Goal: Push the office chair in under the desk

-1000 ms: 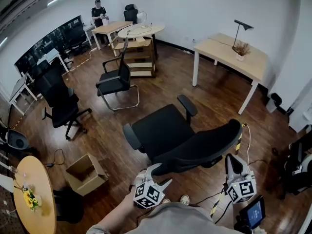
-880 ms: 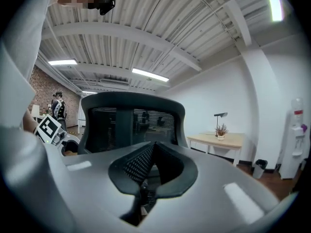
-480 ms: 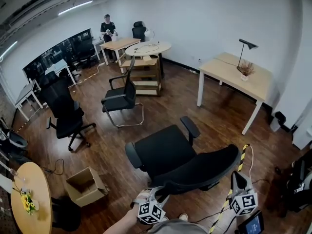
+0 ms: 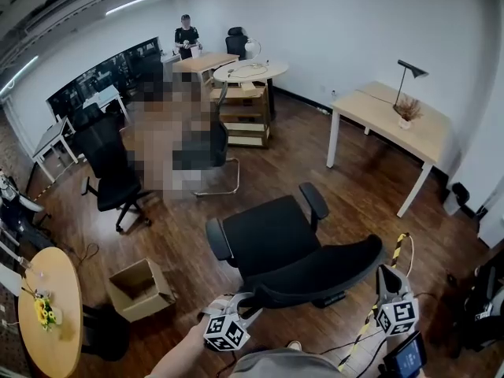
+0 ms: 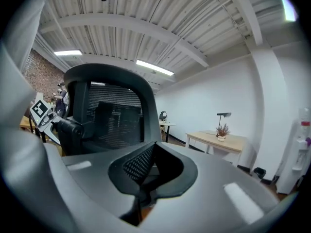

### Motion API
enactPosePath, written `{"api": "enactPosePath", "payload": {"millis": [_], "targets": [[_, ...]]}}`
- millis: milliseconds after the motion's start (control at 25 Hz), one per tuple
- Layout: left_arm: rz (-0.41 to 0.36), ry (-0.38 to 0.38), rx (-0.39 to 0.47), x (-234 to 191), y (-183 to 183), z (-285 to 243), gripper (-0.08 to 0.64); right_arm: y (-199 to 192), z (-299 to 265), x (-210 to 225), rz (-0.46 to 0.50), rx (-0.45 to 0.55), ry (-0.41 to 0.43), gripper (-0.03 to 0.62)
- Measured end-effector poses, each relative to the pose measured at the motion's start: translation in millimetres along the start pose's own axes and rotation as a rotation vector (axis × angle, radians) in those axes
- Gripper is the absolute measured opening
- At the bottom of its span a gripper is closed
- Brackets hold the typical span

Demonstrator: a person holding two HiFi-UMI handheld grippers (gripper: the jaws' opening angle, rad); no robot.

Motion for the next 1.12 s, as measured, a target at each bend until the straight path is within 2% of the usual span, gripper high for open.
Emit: {"api": "enactPosePath", "payload": {"millis": [360,600,800,1000,1120], "targets": [[-0.057,-0.069,0.038,-15,-31,23,0.129,-2,-11,-15,0.07,-0.048,0.02,0.006],[-0.119,-0.136,0.089,-27,-62,41,0.126,-5,-11,-50,0.11,-0.092,-0.024,0.006],[-0.175,-0.193,0.129,-48,-87,55,0.124,-5,-14,-86,0.119,-0.129,-0.065,0.006],[-0.224,-0.247,0.162,-71,-113,69,0.124,-1,-13,-118,0.183,-0.163,-0.09,0.006],[-0.251,-0.283,0.18,-85,-130,74,0.124,-1,-9,-135,0.179,-0.183,-0.126,0.006]]}}
Point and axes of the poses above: the fingertips, and each gripper's own axes: z backward along the fingers, x to its right, y out of its top, the point moved 2 cm from there along z, backward along the fingers, and after that the axes turned 1 degree about y, right-handed, at the moved point
